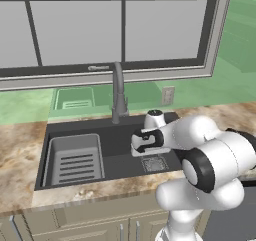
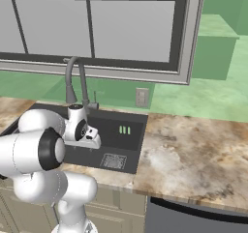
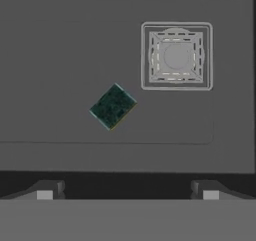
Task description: Pick up the sponge and sponge from the sink, and place them back in the cabinet, and close the cabinet doors.
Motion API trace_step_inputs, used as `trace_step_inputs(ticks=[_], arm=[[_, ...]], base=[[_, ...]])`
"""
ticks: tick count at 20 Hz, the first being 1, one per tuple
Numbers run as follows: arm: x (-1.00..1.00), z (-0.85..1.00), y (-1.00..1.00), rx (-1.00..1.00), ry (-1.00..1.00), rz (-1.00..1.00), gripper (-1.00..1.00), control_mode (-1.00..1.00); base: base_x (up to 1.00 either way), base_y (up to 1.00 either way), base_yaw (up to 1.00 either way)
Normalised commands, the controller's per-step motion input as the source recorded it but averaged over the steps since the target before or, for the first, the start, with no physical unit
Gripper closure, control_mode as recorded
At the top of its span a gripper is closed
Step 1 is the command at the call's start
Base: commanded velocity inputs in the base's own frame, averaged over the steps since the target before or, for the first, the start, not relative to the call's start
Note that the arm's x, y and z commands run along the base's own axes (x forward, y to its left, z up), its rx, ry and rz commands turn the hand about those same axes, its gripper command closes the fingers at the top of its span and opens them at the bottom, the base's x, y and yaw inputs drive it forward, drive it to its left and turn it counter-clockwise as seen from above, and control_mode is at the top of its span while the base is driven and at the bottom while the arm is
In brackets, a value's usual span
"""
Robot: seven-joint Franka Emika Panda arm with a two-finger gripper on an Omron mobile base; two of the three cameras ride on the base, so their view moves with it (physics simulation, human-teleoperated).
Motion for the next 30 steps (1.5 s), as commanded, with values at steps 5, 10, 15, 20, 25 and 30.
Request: trace_step_inputs(ticks=[5,10,15,20,25,30], arm=[[0.05,-0.13,0.05,0.0,0.0,0.0,-1.0,-1.0],[0.03,-0.15,0.07,0.0,0.0,0.0,-1.0,-1.0],[0.06,-0.16,0.1,0.0,0.0,0.0,-1.0,-1.0],[0.09,-0.14,0.06,0.0,0.0,0.0,-1.0,-1.0],[0.1,-0.13,0.02,0.0,0.0,0.0,-1.0,-1.0],[0.1,-0.08,0.0,0.0,0.0,0.0,-1.0,-1.0]], base=[[0.0,0.0,0.0],[0.0,0.0,0.0],[0.0,0.0,0.0],[0.0,0.0,0.0],[0.0,0.0,0.0],[0.0,0.0,0.0]])
